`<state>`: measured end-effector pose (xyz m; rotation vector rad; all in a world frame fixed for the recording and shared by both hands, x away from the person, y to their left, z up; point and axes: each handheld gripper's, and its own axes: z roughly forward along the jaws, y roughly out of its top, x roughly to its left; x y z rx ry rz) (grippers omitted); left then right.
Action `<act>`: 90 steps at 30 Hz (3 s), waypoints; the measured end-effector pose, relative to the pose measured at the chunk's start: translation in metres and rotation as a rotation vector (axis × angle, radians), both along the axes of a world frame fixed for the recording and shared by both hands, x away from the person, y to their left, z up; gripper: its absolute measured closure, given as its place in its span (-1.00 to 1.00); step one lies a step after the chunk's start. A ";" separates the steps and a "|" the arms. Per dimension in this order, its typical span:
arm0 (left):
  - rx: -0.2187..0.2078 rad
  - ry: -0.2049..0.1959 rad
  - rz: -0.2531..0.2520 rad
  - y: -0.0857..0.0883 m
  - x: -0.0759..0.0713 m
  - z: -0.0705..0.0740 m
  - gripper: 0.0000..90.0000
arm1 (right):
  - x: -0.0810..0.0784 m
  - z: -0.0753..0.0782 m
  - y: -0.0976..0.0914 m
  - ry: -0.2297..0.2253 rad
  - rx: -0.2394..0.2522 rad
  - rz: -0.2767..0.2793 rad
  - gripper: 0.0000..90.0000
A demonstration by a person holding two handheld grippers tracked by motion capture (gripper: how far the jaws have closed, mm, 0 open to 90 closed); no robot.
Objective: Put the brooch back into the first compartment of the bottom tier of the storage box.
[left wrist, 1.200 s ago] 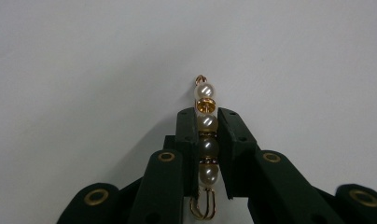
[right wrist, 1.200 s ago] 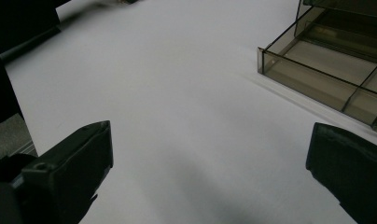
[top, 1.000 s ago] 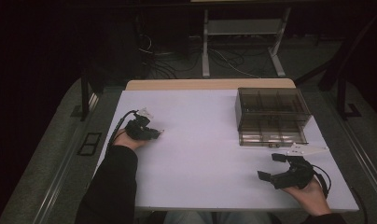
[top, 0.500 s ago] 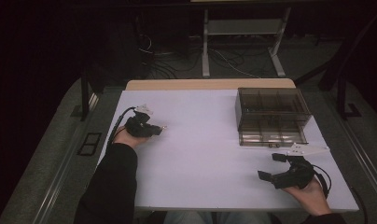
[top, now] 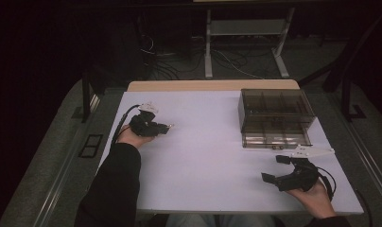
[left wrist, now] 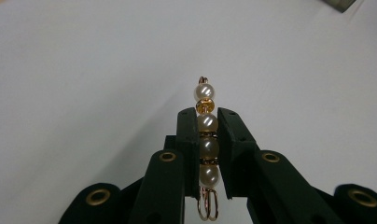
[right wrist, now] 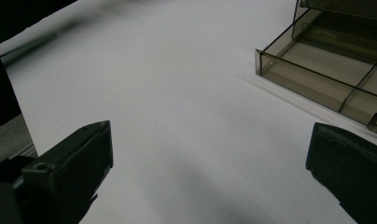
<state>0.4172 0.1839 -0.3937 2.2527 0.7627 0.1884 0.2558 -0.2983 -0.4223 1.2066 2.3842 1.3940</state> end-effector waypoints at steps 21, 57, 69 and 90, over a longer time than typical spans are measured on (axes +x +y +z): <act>-0.037 -0.037 -0.077 -0.033 -0.005 0.028 0.76 | 0.000 0.000 0.000 0.000 -0.001 0.000 -1.00; -0.063 -0.070 -0.207 -0.104 -0.006 0.043 0.76 | -0.002 0.002 -0.002 -0.016 0.008 -0.006 -1.00; -0.058 -0.065 -0.248 -0.129 -0.006 0.038 0.76 | -0.002 0.003 -0.003 -0.015 0.010 -0.005 -1.00; -0.058 -0.071 -0.301 -0.160 -0.004 0.039 0.76 | -0.003 0.003 -0.003 -0.022 0.011 -0.002 -1.00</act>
